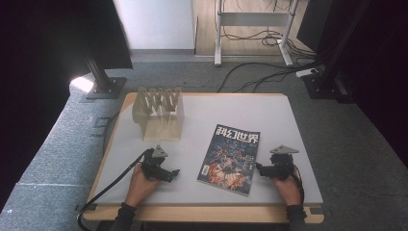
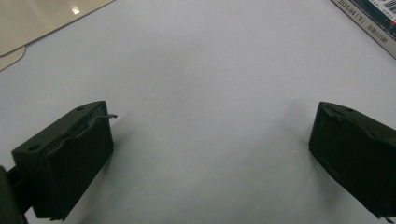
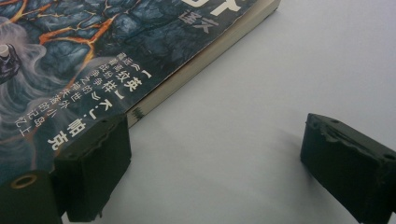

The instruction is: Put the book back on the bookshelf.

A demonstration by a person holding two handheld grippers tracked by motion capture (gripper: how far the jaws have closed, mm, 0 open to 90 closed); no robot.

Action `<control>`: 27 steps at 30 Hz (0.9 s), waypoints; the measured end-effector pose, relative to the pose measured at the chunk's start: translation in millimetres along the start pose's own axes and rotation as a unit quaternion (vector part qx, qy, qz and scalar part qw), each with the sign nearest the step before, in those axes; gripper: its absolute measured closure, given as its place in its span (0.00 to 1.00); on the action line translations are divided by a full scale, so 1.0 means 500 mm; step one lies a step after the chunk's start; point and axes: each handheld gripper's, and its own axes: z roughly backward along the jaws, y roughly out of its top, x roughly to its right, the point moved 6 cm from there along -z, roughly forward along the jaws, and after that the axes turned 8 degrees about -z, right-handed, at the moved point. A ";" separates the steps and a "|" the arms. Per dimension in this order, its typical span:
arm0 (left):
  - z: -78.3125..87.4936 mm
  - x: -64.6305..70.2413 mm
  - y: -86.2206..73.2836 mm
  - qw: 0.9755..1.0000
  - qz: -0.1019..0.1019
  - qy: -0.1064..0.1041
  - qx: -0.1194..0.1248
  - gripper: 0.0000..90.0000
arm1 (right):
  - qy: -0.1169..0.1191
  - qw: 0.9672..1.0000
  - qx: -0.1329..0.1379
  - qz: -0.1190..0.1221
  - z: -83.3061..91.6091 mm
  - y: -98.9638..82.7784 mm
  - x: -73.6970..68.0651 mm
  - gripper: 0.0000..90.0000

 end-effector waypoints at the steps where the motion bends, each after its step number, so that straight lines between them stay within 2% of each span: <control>1: 0.000 0.000 0.000 1.000 0.000 0.000 0.000 0.00 | 0.000 1.000 0.000 0.000 0.000 0.000 0.000 0.09; 13: 0.000 0.000 0.000 1.000 0.001 -0.001 0.000 0.00 | 0.003 1.000 0.000 -0.002 0.001 0.001 0.001 0.09; 15: 0.001 0.000 0.001 1.000 -0.001 -0.001 0.000 0.00 | 0.005 1.000 -0.006 -0.002 0.003 0.002 0.001 0.08; 18: 0.002 -0.002 0.003 1.000 0.005 -0.009 0.003 0.00 | 0.008 1.000 -0.007 -0.001 0.005 0.007 0.002 0.08; 20: 0.003 0.003 0.013 1.000 0.008 -0.030 0.000 0.00 | 0.014 1.000 0.001 0.000 0.009 0.022 -0.001 0.06; 21: 0.003 0.003 0.013 1.000 0.008 -0.030 0.000 0.00 | 0.017 1.000 0.003 0.003 0.008 0.028 -0.003 0.06; 22: 0.001 0.007 0.018 1.000 -0.003 -0.025 -0.007 0.00 | 0.021 1.000 0.004 0.006 0.006 0.034 -0.006 0.05; 23: -0.004 0.015 0.032 0.999 -0.025 -0.020 -0.017 0.00 | 0.022 1.000 0.003 0.011 0.003 0.041 -0.008 0.05; 26: -0.011 0.025 0.051 0.999 -0.028 -0.031 -0.011 0.00 | 0.026 0.999 0.001 0.020 -0.006 0.055 -0.013 0.04; 27: -0.014 0.030 0.061 0.999 -0.028 -0.040 -0.006 0.00 | 0.031 0.999 0.000 0.025 -0.015 0.072 -0.019 0.04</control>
